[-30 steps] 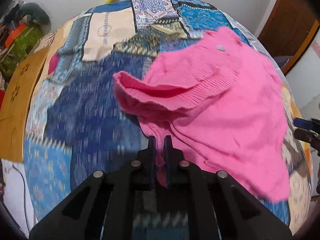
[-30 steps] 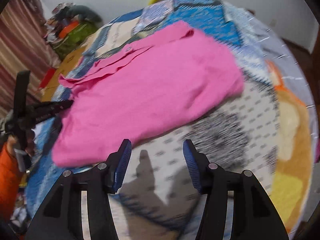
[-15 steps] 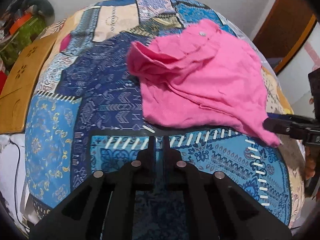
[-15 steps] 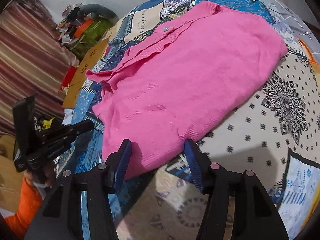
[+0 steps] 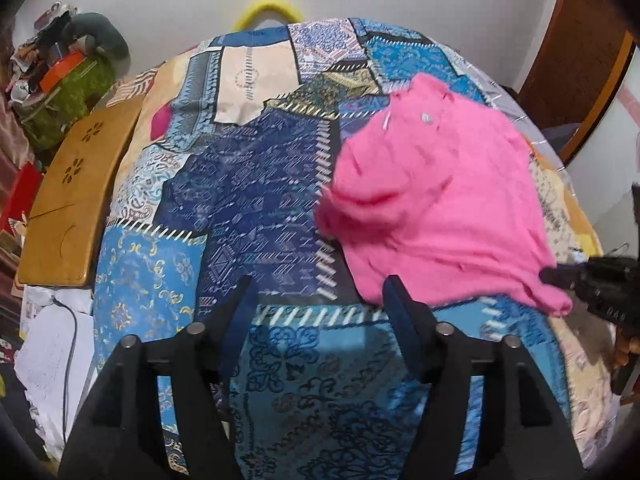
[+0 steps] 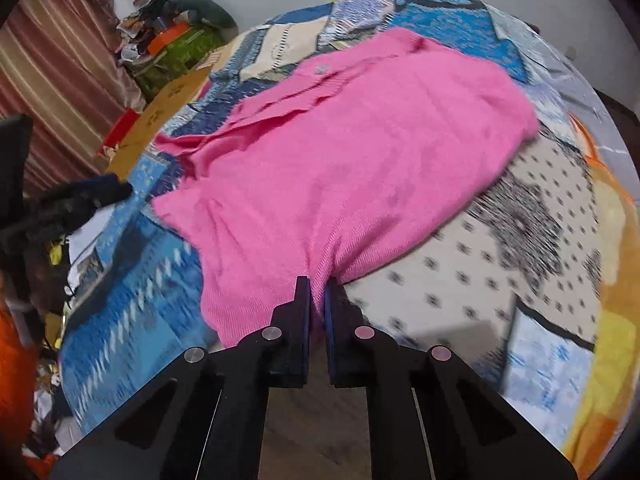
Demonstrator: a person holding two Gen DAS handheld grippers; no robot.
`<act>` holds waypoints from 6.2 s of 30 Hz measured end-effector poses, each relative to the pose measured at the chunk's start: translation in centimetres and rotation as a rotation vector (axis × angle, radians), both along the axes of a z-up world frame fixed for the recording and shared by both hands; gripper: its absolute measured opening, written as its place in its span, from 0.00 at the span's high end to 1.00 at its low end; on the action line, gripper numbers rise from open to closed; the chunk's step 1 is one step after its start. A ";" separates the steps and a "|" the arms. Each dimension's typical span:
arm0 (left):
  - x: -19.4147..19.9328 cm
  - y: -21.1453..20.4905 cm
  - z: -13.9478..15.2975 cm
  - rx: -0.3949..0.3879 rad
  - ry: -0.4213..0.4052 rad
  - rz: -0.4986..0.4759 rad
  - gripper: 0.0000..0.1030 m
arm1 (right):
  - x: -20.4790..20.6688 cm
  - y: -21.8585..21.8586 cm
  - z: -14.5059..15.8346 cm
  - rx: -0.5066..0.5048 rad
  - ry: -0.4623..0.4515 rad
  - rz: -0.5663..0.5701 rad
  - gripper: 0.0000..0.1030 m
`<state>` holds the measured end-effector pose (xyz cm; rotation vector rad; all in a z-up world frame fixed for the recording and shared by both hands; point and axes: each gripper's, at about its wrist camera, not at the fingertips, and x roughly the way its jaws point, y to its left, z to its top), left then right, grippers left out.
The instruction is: Fold small clothes
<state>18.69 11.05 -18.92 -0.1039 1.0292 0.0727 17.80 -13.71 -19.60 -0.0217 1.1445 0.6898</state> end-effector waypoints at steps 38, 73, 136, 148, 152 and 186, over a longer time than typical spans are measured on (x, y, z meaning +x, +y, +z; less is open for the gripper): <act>9.7 -11.4 -4.3 0.021 0.204 -0.188 0.22 | 1.0 -6.4 -0.1 -0.078 -0.035 -0.082 0.63; 15.5 -11.6 1.2 0.118 0.066 -0.192 0.21 | 5.4 -7.6 1.6 -0.038 -0.122 -0.145 0.49; 1.5 -9.0 3.3 0.082 0.013 -0.243 0.11 | -3.1 -5.8 6.8 -0.138 -0.211 -0.042 0.23; -0.8 -9.6 -1.4 0.067 0.104 -0.286 0.11 | -4.5 -2.9 1.5 -0.192 -0.091 0.079 0.23; 0.6 -10.4 -1.9 0.072 0.093 -0.296 0.07 | -3.8 -3.0 1.2 -0.171 -0.077 0.067 0.23; 6.1 -10.8 1.3 -0.005 -0.046 -0.248 0.89 | -0.8 -3.1 5.5 -0.079 -0.281 0.011 0.90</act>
